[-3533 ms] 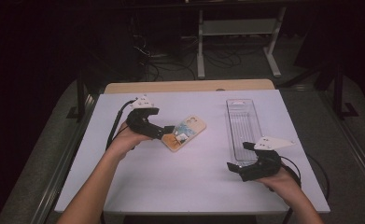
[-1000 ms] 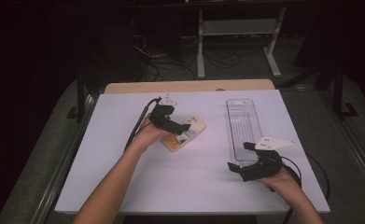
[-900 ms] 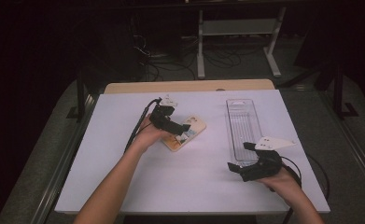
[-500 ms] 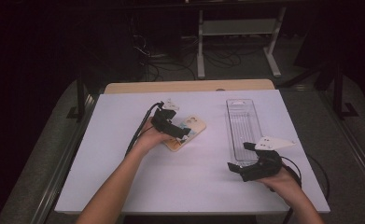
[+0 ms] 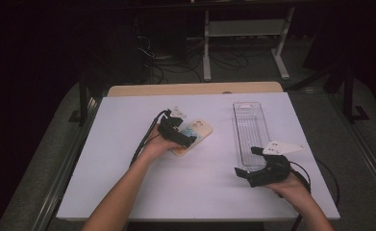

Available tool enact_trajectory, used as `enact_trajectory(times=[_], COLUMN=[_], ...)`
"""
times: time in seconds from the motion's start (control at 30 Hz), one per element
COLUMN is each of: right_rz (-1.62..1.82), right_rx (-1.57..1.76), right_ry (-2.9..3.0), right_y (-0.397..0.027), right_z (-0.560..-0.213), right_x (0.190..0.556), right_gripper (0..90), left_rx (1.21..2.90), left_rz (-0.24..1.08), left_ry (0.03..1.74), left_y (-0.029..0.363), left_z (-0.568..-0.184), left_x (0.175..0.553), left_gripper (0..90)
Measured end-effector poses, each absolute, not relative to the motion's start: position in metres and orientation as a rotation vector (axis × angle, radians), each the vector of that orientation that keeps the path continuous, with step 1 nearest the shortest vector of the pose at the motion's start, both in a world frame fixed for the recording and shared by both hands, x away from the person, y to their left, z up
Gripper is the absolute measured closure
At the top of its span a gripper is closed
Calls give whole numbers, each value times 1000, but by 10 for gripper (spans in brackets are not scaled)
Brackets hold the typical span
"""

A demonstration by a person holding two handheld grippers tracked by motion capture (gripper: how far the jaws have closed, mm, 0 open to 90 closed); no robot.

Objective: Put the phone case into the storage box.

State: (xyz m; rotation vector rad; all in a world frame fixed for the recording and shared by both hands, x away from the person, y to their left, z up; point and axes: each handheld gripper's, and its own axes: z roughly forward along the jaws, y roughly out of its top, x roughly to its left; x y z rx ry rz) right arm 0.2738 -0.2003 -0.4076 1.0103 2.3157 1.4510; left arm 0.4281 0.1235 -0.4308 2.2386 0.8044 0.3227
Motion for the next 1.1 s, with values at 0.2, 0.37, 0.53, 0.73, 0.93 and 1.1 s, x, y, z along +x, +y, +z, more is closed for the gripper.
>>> enact_trajectory(times=[0.2, 0.37, 0.53, 0.73, 0.93, 1.1], right_rz=[1451, 1449, 1449, 1449, 1449, 1450], right_rx=[1007, 1004, 1005, 1010, 1008, 1008], right_ry=[2314, 2316, 2315, 2315, 2314, 2313], right_y=[-200, -200, -200, -200, -201, -201], right_z=[-408, -408, -408, -408, -408, -408], right_x=[274, 274, 274, 274, 274, 274], right_gripper=[7, 7, 7, 7, 7, 7], left_rx=[2249, 2266, 2263, 2285, 2303, 2294], left_rz=[340, 333, 335, 349, 346, 342], left_ry=[817, 840, 845, 845, 844, 842], left_y=[122, 122, 119, 118, 116, 118], left_z=[-438, -444, -448, -451, -454, -455], left_x=[428, 427, 425, 425, 423, 424], left_gripper=[2, 2, 2, 3, 3, 3])
